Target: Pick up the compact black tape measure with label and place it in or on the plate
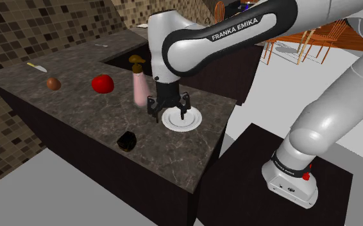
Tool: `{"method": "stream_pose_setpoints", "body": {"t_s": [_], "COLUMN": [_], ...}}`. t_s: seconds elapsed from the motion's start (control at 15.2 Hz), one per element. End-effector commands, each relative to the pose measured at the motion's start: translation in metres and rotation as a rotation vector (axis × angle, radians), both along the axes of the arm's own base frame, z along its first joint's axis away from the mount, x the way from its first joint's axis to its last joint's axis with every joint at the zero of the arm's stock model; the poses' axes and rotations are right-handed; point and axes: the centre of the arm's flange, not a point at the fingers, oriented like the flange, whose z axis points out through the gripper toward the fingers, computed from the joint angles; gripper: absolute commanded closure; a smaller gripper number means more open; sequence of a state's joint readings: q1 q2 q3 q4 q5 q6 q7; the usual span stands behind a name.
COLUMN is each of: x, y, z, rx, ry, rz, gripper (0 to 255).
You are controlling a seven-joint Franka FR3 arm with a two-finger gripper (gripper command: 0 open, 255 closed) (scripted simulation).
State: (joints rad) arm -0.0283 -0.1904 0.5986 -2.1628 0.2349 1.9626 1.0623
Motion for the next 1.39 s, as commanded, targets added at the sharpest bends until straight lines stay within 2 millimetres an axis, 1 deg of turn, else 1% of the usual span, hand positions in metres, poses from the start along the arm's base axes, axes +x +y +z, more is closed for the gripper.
{"method": "stream_pose_setpoints", "body": {"t_s": [0.0,0.46,0.86,1.32], "x": [0.015,0.073,0.129,0.127], "y": [0.022,0.088,0.137,0.138], "z": [-0.008,-0.040,-0.068,-0.105], "rx": [-0.009,-0.047,-0.079,-0.079], "ry": [-0.002,-0.008,-0.013,-0.013], "rz": [-0.039,-0.162,-0.265,-0.265], "gripper": [0,0,0,0]}}
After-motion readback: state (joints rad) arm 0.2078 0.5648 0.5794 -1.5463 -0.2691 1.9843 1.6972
